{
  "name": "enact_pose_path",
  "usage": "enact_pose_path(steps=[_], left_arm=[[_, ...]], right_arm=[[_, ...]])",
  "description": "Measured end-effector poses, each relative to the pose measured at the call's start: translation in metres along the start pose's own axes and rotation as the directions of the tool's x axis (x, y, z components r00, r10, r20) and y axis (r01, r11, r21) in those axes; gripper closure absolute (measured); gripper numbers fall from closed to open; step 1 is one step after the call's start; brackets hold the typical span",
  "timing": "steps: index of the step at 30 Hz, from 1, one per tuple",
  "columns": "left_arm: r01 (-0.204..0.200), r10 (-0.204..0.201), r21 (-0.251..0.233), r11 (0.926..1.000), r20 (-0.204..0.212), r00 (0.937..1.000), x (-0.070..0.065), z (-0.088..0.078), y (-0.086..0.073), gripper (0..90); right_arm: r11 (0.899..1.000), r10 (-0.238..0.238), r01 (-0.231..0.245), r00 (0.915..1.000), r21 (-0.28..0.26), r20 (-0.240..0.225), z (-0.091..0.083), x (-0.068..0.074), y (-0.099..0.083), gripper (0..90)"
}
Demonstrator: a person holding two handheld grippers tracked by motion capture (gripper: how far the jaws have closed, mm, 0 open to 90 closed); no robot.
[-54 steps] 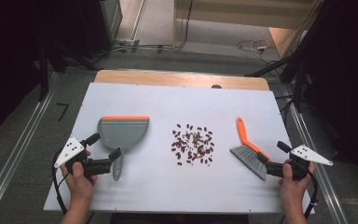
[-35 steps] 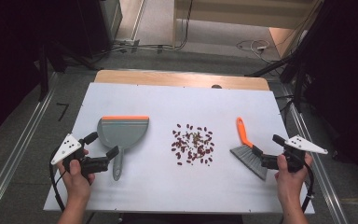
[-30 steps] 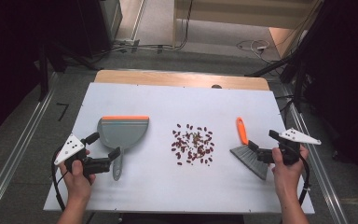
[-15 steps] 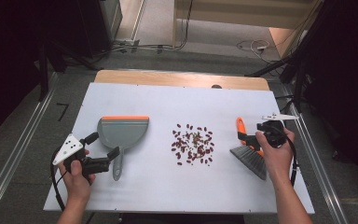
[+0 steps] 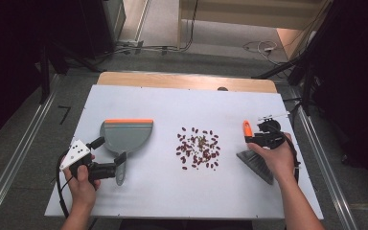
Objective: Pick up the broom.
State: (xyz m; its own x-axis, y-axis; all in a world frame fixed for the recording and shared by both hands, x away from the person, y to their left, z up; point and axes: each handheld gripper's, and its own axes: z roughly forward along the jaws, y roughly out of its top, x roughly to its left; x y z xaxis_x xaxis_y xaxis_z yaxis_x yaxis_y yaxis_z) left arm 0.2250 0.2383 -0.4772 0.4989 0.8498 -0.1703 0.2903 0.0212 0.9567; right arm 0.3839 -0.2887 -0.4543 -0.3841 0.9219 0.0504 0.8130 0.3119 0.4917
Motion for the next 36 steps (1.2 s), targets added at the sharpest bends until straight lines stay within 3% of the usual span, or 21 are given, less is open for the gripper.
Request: enact_pose_path(steps=[7, 8, 11, 14, 15, 18, 19, 23, 31, 36], left_arm=[[-0.008, 0.008, 0.012, 0.9999, -0.001, 1.0000, -0.001, 0.002, -0.001, 0.0], [-0.008, 0.008, 0.010, 0.9999, -0.002, 1.0000, -0.001, 0.002, -0.001, 0.0], [-0.011, 0.011, 0.015, 0.9998, 0.001, 0.9999, -0.002, 0.002, -0.002, 0.0], [-0.015, 0.015, 0.016, 0.9998, 0.002, 0.9999, -0.003, 0.002, -0.002, 0.0], [-0.013, 0.013, 0.015, 0.9998, 0.003, 0.9999, -0.003, 0.002, -0.002, 0.0], [-0.020, 0.020, 0.016, 0.9997, 0.006, 0.9998, -0.004, 0.003, -0.003, 0.0], [-0.022, 0.022, 0.017, 0.9996, 0.006, 0.9997, -0.004, 0.003, -0.003, 0.0], [-0.023, 0.023, 0.020, 0.9995, 0.006, 0.9997, -0.006, 0.004, -0.003, 0.0], [-0.038, 0.038, 0.038, 0.9986, 0.003, 0.9993, -0.010, 0.008, -0.003, 0.0], [-0.059, 0.059, 0.041, 0.9974, 0.003, 0.9982, -0.014, 0.007, -0.003, 0.0]], right_arm=[[0.998, -0.033, 0.030, 0.9985, 0.055, 0.045, 0.009, 0.003, -0.002, 54.2], [0.997, -0.040, 0.034, 0.9964, 0.076, 0.074, 0.013, 0.004, -0.003, 55.3], [0.995, -0.039, 0.029, 0.9941, 0.098, 0.101, 0.020, 0.003, -0.006, 55.6], [0.996, -0.021, 0.013, 0.9952, 0.084, 0.095, 0.020, 0.002, -0.008, 58.3], [0.997, -0.015, 0.009, 0.9964, 0.077, 0.084, 0.021, 0.001, -0.009, 64.4], [0.996, 0.032, -0.038, 0.9960, 0.075, 0.084, 0.021, 0.001, -0.009, 66.6], [0.992, 0.067, -0.075, 0.9943, 0.102, 0.084, 0.021, 0.001, -0.006, 67.4], [0.988, 0.087, -0.095, 0.9940, 0.124, 0.066, 0.021, -0.002, -0.002, 67.6], [0.993, 0.071, -0.077, 0.9950, 0.089, 0.070, 0.021, -0.001, -0.007, 68.1], [0.998, 0.064, -0.065, 0.9963, 0.008, 0.057, 0.020, -0.001, -0.019, 68.1]])
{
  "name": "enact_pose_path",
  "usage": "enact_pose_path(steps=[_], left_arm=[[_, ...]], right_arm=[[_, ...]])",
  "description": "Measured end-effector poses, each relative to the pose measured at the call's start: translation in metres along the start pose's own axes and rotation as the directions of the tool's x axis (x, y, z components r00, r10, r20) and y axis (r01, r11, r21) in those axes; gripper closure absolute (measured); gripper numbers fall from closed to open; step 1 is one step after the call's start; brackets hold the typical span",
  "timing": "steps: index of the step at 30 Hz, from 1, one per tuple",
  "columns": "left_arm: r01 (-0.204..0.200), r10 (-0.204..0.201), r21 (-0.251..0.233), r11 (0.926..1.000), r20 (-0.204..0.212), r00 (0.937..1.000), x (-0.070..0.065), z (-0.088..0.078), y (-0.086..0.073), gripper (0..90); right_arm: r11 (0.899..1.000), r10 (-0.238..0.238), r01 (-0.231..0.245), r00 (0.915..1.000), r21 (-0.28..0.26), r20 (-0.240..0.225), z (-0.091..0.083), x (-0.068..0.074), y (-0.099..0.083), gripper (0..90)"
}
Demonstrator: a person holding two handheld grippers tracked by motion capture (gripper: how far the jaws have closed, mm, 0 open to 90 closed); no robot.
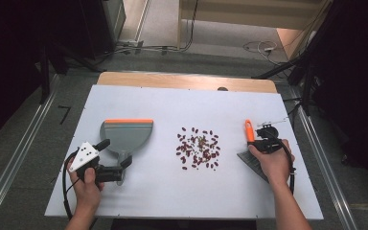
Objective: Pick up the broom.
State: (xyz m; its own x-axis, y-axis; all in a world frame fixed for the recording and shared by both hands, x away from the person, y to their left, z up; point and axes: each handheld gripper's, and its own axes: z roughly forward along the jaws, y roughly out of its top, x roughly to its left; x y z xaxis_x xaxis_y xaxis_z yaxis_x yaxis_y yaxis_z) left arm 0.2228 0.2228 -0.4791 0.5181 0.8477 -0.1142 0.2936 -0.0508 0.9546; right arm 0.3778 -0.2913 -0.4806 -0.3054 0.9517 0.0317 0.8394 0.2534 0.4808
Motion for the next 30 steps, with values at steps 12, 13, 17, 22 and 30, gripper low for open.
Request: enact_pose_path(steps=[12, 13, 17, 22, 30], left_arm=[[-0.007, 0.008, -0.019, 0.9998, 0.013, 0.9999, -0.008, 0.002, 0.004, 0.0], [-0.009, 0.009, -0.021, 0.9998, 0.015, 0.9999, -0.009, 0.001, 0.004, 0.0], [-0.018, 0.018, -0.034, 0.9993, 0.015, 0.9997, -0.013, 0.001, 0.006, 0.0], [-0.027, 0.028, -0.038, 0.9989, 0.016, 0.9995, -0.017, 0.002, 0.008, 0.0], [-0.040, 0.042, -0.053, 0.9978, 0.028, 0.9987, -0.024, 0.002, 0.012, 0.0]], right_arm=[[0.988, -0.013, 0.003, 0.9979, -0.155, -0.063, -0.016, -0.003, -0.015, 68.5], [0.984, -0.019, 0.008, 0.9981, -0.177, -0.059, -0.018, -0.003, -0.018, 68.5], [0.958, -0.042, 0.015, 0.9952, -0.285, -0.088, -0.028, -0.003, -0.029, 68.6], [0.907, -0.037, -0.022, 0.9907, -0.421, -0.131, -0.041, -0.008, -0.044, 68.7], [0.801, -0.040, -0.086, 0.9798, -0.592, -0.196, -0.061, -0.018, -0.057, 69.1]])
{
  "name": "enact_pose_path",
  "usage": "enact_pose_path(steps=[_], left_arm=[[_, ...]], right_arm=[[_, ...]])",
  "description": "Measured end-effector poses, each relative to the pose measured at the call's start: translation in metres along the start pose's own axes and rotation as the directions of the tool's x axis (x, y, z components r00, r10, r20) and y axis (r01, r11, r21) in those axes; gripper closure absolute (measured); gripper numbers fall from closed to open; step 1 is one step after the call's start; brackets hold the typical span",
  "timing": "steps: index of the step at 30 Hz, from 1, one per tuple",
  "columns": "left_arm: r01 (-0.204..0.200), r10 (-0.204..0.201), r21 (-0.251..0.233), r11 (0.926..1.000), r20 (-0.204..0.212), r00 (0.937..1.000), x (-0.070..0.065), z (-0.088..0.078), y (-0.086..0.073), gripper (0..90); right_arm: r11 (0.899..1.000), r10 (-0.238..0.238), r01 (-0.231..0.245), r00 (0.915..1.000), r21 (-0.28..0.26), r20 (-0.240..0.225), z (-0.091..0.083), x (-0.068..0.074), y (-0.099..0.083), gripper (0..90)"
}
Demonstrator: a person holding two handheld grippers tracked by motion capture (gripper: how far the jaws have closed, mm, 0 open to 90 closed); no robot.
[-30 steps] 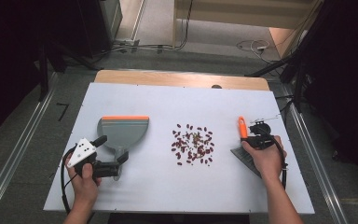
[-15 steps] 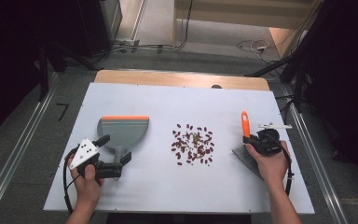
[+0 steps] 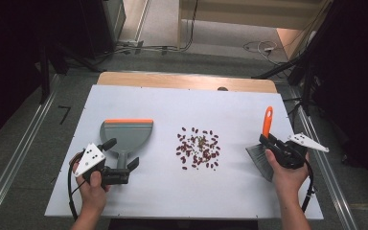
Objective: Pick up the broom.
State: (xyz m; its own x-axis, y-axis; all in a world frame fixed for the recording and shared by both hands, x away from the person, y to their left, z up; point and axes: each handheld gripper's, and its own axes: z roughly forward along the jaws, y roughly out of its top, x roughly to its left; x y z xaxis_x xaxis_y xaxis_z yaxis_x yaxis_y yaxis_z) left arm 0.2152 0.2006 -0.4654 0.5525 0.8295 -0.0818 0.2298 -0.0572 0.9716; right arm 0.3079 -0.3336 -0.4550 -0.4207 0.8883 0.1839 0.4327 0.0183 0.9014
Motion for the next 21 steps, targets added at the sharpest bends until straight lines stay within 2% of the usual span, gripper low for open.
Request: enact_pose_path(steps=[5, 9, 19, 21], left_arm=[[-0.012, 0.012, 0.005, 0.9999, 0.008, 0.9999, -0.001, 0.002, 0.001, 0.0], [0.001, -0.001, 0.001, 1.0000, 0.007, 1.0000, -0.002, 0.002, 0.001, 0.0], [-0.022, 0.022, -0.009, 0.9997, 0.032, 0.9993, -0.014, 0.008, 0.010, 0.0], [-0.016, 0.017, -0.013, 0.9998, 0.038, 0.9992, -0.017, 0.010, 0.012, 0.0]], right_arm=[[0.998, -0.007, 0.006, 0.9998, -0.055, -0.017, -0.006, 0.002, 0.003, 69.2], [0.996, 0.009, -0.013, 0.9990, -0.092, -0.044, -0.007, 0.007, 0.008, 69.3], [0.993, -0.009, 0.000, 0.9973, -0.118, -0.073, -0.010, 0.022, 0.013, 69.4], [0.992, -0.014, 0.004, 0.9965, -0.128, -0.082, -0.011, 0.028, 0.015, 69.4]])
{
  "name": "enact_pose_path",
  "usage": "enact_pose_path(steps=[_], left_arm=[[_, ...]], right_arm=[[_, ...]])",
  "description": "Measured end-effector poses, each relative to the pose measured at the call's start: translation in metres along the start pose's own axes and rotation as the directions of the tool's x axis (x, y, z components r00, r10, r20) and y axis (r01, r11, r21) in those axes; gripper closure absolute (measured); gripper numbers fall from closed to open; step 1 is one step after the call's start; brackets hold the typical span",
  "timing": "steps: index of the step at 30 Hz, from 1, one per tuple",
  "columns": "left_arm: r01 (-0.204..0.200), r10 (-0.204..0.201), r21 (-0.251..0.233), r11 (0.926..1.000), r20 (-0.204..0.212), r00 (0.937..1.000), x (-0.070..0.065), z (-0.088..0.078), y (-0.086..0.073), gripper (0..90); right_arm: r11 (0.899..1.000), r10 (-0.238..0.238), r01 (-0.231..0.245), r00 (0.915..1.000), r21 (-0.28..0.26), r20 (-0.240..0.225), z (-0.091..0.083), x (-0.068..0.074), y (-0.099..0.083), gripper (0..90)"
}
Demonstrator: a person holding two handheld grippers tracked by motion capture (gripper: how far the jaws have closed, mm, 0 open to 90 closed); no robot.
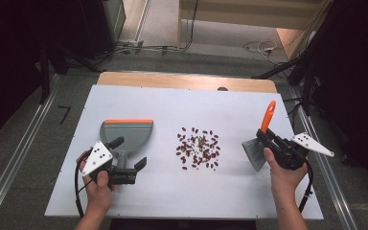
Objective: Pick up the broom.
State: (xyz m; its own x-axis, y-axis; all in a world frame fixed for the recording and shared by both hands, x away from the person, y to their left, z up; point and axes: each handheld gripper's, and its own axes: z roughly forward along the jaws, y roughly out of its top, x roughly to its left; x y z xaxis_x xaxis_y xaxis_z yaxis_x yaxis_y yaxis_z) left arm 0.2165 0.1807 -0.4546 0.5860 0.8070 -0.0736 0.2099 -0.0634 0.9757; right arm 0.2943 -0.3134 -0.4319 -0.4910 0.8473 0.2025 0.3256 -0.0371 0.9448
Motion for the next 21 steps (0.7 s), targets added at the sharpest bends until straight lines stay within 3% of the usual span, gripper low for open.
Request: enact_pose_path(steps=[8, 21], left_arm=[[-0.011, 0.011, -0.004, 0.9999, 0.034, 0.9994, -0.012, 0.008, 0.008, 0.0], [-0.002, 0.001, 0.009, 1.0000, 0.108, 0.9942, -0.032, 0.034, 0.014, 0.0]], right_arm=[[1.000, -0.024, 0.023, 0.9992, -0.019, -0.033, 0.002, 0.016, 0.005, 69.4], [0.998, -0.057, 0.054, 0.9902, -0.025, -0.128, 0.017, 0.057, 0.011, 69.4]])
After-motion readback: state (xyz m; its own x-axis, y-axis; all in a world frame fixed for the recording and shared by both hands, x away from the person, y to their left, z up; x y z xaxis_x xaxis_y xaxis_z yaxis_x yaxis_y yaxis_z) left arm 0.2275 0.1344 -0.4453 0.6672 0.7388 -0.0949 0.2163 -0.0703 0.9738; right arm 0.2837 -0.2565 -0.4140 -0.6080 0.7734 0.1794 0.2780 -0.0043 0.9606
